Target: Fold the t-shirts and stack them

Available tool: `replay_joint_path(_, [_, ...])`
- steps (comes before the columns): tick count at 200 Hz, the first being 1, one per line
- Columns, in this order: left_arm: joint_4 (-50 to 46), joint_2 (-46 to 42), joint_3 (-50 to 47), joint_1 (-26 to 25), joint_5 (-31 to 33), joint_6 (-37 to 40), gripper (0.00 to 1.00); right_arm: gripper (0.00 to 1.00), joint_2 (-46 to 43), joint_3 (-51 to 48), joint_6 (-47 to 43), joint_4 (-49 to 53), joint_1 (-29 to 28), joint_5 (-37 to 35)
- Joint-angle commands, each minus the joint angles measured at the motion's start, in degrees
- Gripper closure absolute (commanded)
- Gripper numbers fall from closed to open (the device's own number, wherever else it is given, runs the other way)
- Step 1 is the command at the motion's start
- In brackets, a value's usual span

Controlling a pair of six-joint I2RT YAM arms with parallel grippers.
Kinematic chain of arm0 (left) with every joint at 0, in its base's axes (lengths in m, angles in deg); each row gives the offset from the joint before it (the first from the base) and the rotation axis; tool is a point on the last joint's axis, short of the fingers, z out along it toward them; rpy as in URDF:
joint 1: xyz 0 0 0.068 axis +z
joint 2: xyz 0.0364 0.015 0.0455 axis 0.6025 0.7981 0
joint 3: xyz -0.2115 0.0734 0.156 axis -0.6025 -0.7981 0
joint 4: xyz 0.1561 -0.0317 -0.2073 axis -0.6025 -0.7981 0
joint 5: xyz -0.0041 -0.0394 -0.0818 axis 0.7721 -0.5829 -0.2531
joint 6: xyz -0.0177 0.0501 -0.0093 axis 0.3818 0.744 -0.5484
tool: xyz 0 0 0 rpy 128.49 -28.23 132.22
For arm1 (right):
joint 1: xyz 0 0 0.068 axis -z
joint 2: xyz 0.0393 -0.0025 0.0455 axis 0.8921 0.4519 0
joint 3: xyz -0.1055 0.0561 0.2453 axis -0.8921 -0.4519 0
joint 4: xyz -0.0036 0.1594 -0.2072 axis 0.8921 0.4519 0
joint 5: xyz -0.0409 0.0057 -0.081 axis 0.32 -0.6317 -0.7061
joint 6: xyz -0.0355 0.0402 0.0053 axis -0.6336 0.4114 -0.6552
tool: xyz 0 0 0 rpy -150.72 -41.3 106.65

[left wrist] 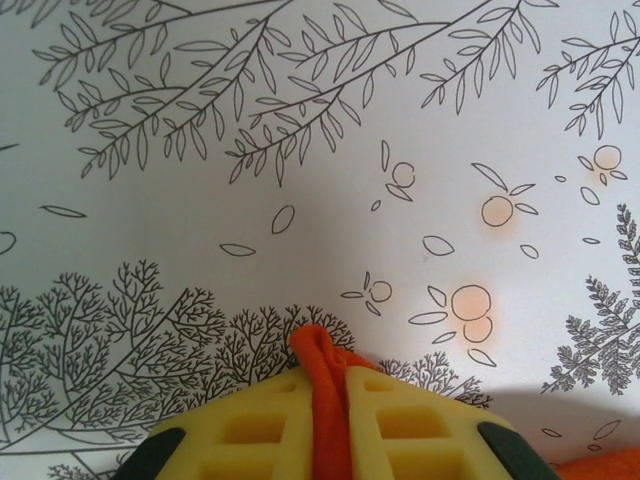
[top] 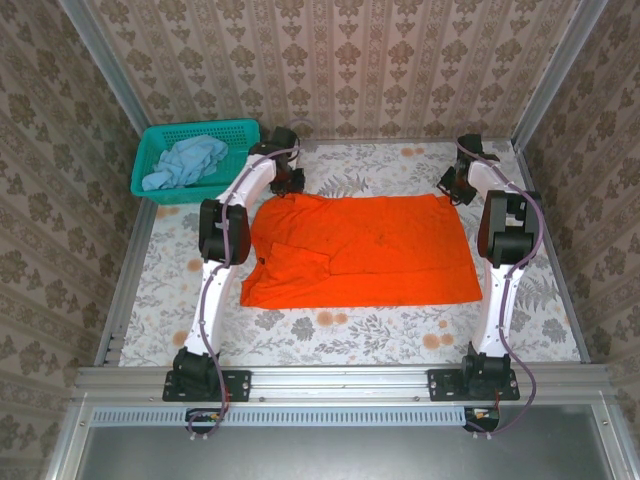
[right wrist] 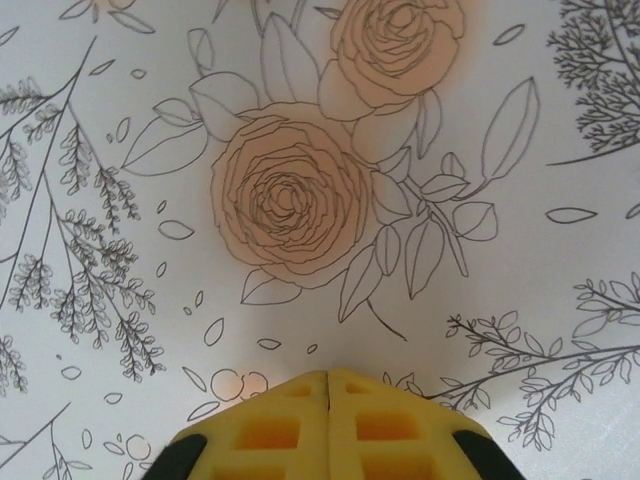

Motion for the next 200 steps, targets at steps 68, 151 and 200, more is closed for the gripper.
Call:
replay_joint_path(68, [6.19,-9.29,-8.96,-0.79,4.31,1.38,1.0,1.0,-6.43,-4.18,-0.4,1.87,0.34,3.91])
replay_joint_path(151, [30.92,-26.34,-37.26,-1.04,2.61,1.17,1.0,1.0,-20.22,-19.09,-2.5,-5.33,1.43,6.18])
replay_joint_path(200, [37.96,-36.24,-53.71,-2.04,1.18,4.44,1.0,1.0,-28.24,-31.12,-3.23,-9.13,1.78,7.62])
